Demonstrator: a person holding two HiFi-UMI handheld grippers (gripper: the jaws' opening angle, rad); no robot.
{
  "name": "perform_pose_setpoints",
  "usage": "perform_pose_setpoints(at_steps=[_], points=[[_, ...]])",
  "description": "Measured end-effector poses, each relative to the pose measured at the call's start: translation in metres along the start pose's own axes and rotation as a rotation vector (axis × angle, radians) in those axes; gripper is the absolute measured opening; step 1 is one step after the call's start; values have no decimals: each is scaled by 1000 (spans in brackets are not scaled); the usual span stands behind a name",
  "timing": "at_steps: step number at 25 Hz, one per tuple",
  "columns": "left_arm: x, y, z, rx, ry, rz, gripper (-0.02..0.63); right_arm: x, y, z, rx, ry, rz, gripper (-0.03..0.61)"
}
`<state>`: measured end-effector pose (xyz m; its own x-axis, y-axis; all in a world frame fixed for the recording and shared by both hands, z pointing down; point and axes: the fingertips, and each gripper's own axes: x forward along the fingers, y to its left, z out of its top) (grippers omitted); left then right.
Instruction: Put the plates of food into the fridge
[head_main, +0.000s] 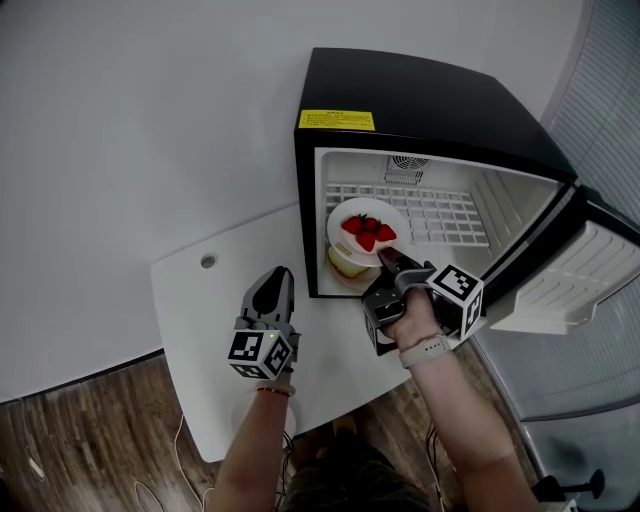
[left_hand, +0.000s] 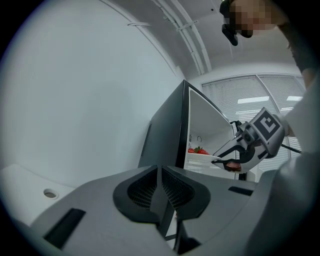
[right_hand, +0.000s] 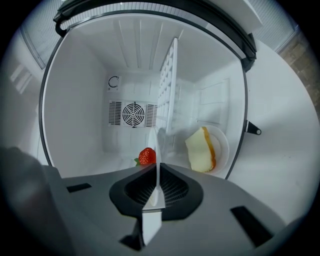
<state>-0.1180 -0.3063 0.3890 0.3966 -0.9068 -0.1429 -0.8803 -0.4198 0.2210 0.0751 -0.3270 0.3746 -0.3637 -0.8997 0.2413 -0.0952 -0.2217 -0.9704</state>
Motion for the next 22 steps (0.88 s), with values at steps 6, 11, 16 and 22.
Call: perform_pose_setpoints(at_steps=[6,11,16,22], points=[[-1,0,1,5,-3,-2,15,8,-2,5,-5,-15,-19,14],[-2,1,-1,1,1,-2,15,14,-5,10,-1,-30,-41,14],[-1,1,-5,2,4,0,15,20,-3,12,-6,-40,-42,14],[-2,-1,-5,3,-1,-3,15,27,-4,13,0,-40,-47,14]])
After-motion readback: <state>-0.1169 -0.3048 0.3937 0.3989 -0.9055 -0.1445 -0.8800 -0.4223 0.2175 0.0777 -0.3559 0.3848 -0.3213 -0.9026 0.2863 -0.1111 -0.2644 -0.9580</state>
